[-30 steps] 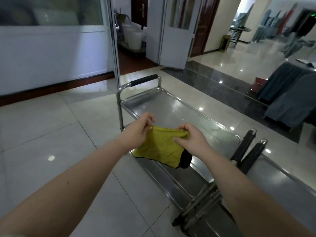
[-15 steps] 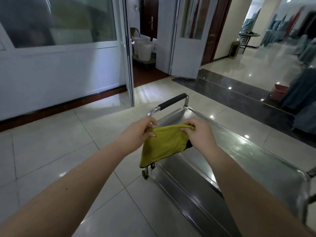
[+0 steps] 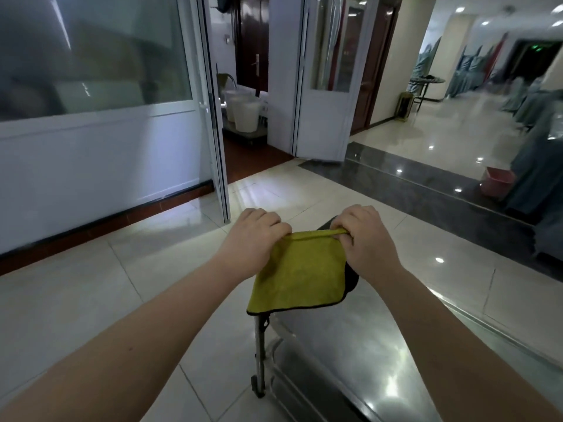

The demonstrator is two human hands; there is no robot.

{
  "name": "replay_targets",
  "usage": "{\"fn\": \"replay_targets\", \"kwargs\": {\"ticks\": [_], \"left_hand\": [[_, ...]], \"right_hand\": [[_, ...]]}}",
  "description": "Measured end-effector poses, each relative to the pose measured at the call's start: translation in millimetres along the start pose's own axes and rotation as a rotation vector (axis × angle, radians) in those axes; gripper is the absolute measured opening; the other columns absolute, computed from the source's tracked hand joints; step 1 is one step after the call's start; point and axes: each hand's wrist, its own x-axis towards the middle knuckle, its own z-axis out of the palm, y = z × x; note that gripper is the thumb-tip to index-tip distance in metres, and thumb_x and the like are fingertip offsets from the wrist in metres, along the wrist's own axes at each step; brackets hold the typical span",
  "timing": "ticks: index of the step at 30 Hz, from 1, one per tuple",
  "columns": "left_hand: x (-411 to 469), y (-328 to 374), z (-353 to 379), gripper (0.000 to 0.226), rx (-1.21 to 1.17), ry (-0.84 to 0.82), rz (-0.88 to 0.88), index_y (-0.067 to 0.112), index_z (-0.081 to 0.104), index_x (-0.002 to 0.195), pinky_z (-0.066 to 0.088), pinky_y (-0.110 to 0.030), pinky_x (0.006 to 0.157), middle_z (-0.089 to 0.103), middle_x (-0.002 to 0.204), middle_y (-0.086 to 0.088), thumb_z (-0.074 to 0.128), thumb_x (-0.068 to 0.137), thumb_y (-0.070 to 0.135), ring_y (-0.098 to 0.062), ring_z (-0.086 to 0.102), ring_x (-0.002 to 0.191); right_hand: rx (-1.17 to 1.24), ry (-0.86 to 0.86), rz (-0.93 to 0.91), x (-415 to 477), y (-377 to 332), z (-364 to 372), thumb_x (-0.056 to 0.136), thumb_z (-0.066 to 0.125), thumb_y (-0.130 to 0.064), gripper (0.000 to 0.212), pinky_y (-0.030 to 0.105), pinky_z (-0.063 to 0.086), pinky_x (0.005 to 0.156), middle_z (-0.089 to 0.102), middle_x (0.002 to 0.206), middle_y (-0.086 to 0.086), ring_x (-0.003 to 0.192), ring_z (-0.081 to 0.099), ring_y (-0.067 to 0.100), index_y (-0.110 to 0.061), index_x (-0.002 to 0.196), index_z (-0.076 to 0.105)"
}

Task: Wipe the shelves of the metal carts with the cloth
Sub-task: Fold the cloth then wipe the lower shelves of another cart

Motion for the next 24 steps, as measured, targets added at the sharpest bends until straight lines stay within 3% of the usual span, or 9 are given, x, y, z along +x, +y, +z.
{"fn": "replay_targets", "kwargs": {"ticks": [4,9,15,20,24], "left_hand": [[54.9,-44.0,39.4,0.037,-0.030,-0.052,-0.073,0.028,0.064,0.112,0.032,-0.036,0.095,0.061,0.106,0.005,0.061,0.086,0.003,-0.020,0.056,0.099],[106.5,-90.3,92.2,0.039,-0.135,-0.116,-0.115,0.030,0.065,0.110,0.029,-0.035,0.093,0.060,0.109,0.006,0.059,0.084,0.002,-0.019,0.054,0.103],[178.7,-143.3,147.6,0.037,-0.352,-0.083,-0.014,0.028,0.068,0.105,0.028,-0.035,0.094,0.061,0.103,0.008,0.058,0.083,0.000,-0.017,0.055,0.098],[234.5,-175.5,175.5,0.032,-0.605,-0.172,0.154,0.026,0.072,0.100,0.045,-0.041,0.094,0.062,0.098,0.012,0.062,0.083,0.001,-0.009,0.058,0.088],[253.2,-192.7,183.1,0.032,-0.750,-0.282,0.202,0.029,0.071,0.097,0.050,-0.034,0.089,0.058,0.092,0.016,0.062,0.084,0.001,-0.006,0.056,0.085]], "right_hand": [[0.089,-0.058,0.153,40.0,39.0,38.1,0.081,0.054,0.006,0.025,0.031,0.045,0.076,0.051,0.092,-0.010,0.090,0.052,0.016,-0.016,0.088,0.063],[0.121,-0.086,0.226,69.7,70.4,83.4,0.081,0.051,0.005,0.023,0.030,0.047,0.072,0.057,0.095,-0.003,0.086,0.054,0.016,-0.011,0.092,0.064],[0.065,0.011,0.368,114.8,98.6,115.2,0.087,0.051,0.003,0.021,0.027,0.047,0.076,0.059,0.095,-0.003,0.089,0.055,0.015,-0.011,0.092,0.066],[-0.009,0.096,0.600,136.7,103.7,135.0,0.088,0.052,0.006,0.025,0.030,0.049,0.076,0.059,0.095,-0.007,0.087,0.056,0.011,-0.014,0.093,0.067],[-0.028,0.144,0.694,135.8,92.4,150.4,0.083,0.051,0.011,0.032,0.027,0.049,0.076,0.056,0.097,-0.006,0.087,0.056,0.010,-0.014,0.095,0.067]]}}
